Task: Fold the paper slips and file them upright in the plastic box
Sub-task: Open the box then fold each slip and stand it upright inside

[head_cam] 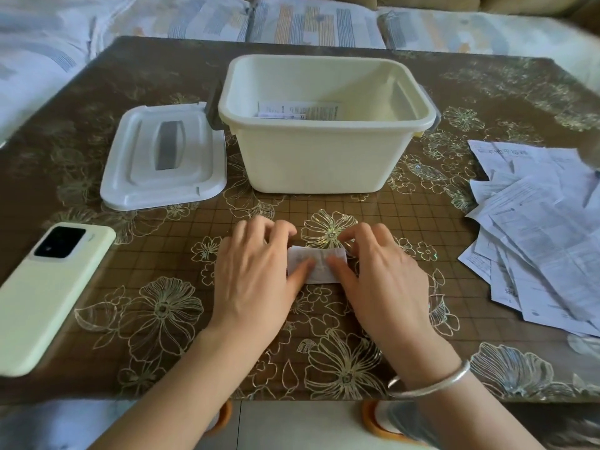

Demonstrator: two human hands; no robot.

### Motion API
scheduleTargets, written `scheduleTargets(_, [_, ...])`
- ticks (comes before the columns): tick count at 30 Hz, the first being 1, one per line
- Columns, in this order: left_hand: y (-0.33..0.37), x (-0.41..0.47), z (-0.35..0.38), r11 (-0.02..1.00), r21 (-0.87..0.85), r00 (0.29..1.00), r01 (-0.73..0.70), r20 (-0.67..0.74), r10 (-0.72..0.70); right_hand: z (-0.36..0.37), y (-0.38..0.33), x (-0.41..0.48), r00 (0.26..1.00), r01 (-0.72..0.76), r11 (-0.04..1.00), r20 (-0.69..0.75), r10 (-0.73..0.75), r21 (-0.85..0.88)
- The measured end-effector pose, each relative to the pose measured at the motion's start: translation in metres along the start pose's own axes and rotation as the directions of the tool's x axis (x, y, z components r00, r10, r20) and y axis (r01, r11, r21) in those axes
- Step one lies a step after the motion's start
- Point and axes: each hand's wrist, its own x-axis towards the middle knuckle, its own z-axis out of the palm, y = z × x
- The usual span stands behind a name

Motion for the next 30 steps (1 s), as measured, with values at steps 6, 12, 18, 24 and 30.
scheduleTargets(6, [0.001,0.012,-0.007,0.981,-0.022,0.980,-0.191,0.048,0.192,-0.006,0.006,0.008,0.992,-0.007,0.999,0.127,0.001,0.052])
scheduleTargets(12, [-0.014,0.002,-0.012,0.916,-0.037,0.915,-0.400,0.037,0.401,-0.001,0.009,0.007,0.997,0.011,0.995,0.081,-0.018,0.096])
scheduleTargets(18, [-0.023,0.015,-0.024,0.851,-0.084,0.840,-0.519,0.134,0.525,-0.005,0.015,0.005,1.000,-0.012,0.935,-0.020,0.020,0.354])
scheduleTargets(24, [-0.017,0.018,-0.027,0.849,-0.084,0.850,-0.522,0.039,0.526,-0.025,0.005,0.003,0.916,0.401,0.915,0.004,-0.401,0.036])
scheduleTargets(30, [-0.016,0.037,-0.059,0.880,-0.132,0.889,-0.457,-0.041,0.455,-0.057,-0.015,0.049,0.843,0.537,0.843,0.005,-0.538,-0.030])
